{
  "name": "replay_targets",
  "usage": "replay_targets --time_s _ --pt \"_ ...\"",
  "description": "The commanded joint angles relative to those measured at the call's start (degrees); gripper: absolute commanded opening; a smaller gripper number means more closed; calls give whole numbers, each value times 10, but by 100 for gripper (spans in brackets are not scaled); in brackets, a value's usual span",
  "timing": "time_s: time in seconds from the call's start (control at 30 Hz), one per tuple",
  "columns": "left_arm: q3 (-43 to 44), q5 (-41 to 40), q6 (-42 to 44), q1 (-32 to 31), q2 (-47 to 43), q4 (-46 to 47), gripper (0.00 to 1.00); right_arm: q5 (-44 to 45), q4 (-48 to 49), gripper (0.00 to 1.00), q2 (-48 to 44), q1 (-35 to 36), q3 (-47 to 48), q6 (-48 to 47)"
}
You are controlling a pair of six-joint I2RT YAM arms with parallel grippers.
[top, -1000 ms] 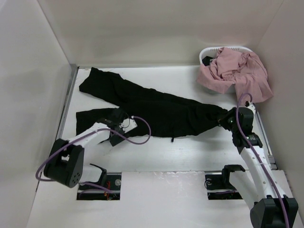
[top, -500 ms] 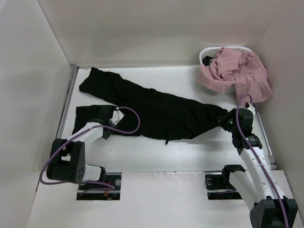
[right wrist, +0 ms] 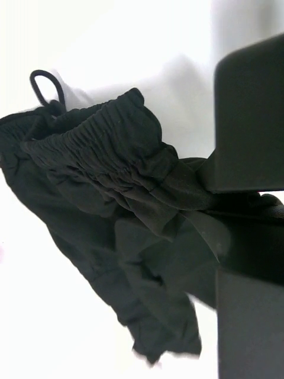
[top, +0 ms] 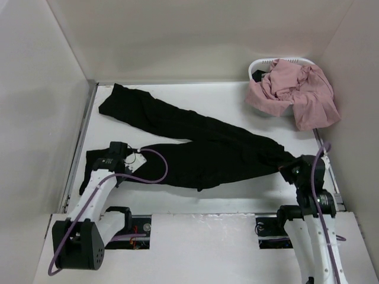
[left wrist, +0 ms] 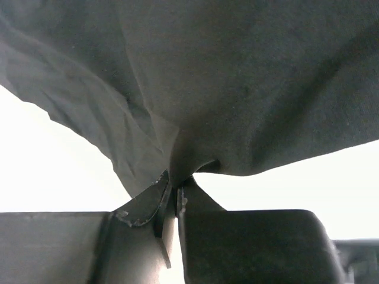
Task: Fold and stack the trousers
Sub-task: Flatten the trousers out
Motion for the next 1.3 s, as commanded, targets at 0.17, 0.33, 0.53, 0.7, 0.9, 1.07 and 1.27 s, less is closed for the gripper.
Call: replay_targets --time_s 0.17,0.33,0.53,0.7,0.9,1.07,1.27 --pt "-7 12 84 4 -76 -209 10 79 -261 20 -124 1 39 212" --pt "14 9 116 28 -76 -224 57 152 -340 100 -106 7 118 237" --pt "206 82 124 62 -5 -162 71 184 -223 100 -11 23 180 80" --pt "404 159 30 142 210 -81 70 168 -57 100 165 74 165 -88" --pt "659 222 -147 180 468 -52 68 149 127 100 321 26 134 -148" --pt "777 224 -213 150 608 -6 67 108 173 100 467 6 163 -198" --pt "794 215 -249 126 676 129 73 100 178 100 559 -1 177 -207"
